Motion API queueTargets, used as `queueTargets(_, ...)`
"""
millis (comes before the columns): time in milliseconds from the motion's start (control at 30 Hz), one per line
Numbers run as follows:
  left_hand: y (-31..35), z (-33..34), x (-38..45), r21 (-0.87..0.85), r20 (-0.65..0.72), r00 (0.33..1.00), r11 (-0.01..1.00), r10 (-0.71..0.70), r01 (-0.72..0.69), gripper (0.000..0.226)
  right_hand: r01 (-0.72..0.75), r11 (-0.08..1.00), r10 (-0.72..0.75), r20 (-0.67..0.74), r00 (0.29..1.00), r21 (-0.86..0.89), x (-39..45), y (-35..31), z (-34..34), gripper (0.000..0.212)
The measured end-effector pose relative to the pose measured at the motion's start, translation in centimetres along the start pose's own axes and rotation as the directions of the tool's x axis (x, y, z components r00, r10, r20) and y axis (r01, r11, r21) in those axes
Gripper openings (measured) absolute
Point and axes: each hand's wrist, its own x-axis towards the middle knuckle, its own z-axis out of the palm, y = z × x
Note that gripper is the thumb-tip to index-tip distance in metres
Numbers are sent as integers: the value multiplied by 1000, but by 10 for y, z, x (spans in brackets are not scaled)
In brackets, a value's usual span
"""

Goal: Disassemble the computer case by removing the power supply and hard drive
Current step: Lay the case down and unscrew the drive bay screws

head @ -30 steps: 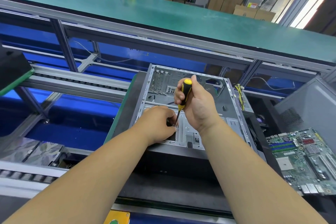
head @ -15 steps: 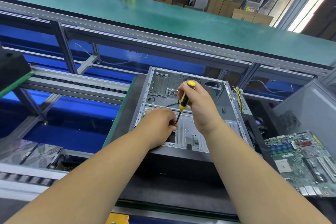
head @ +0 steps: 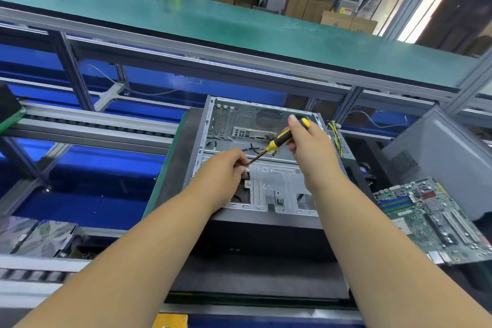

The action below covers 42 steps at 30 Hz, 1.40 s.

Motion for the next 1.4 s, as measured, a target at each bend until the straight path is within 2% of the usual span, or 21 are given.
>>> queueTargets(200, 10, -4, -11, -185, -130, 991, 982, 21, -45, 16, -131, 960, 131, 16, 991, 249, -4, 6, -25, 40)
queueTargets(433, 35, 14, -21, -147, -217, 976, 987, 33, -66, 18, -199, 880, 206, 31, 978, 431, 6, 31, -76, 32)
queueTargets(700, 129, 100, -6, -106, -119, 987, 987, 108, -120, 12, -195, 847, 226, -3, 974, 495, 25, 59, -184, 21)
queueTargets(867, 185, 157, 6, 44, -17, 974, 973, 227, -226, 15, -189, 848, 222, -8, 975, 495, 38, 75, -239, 23)
queueTargets(1033, 220, 205, 18, 106, 41, 964, 958, 264, -267, 16, -174, 862, 206, -15, 978, 475, 53, 94, -280, 25)
queueTargets(1267, 233, 238, 24, 349, 123, 972, 908, 201, -232, 5, -186, 872, 197, 23, 980, 453, 68, 113, -306, 38)
queueTargets(1333, 234, 240, 22, 360, 138, 976, 910, 168, -208, 7, -191, 869, 194, 40, 980, 456, 70, 114, -308, 33)
queueTargets(1400, 234, 239, 20, 341, 122, 983, 924, 139, -173, 8, -178, 869, 169, 62, 984, 461, 72, 113, -308, 38)
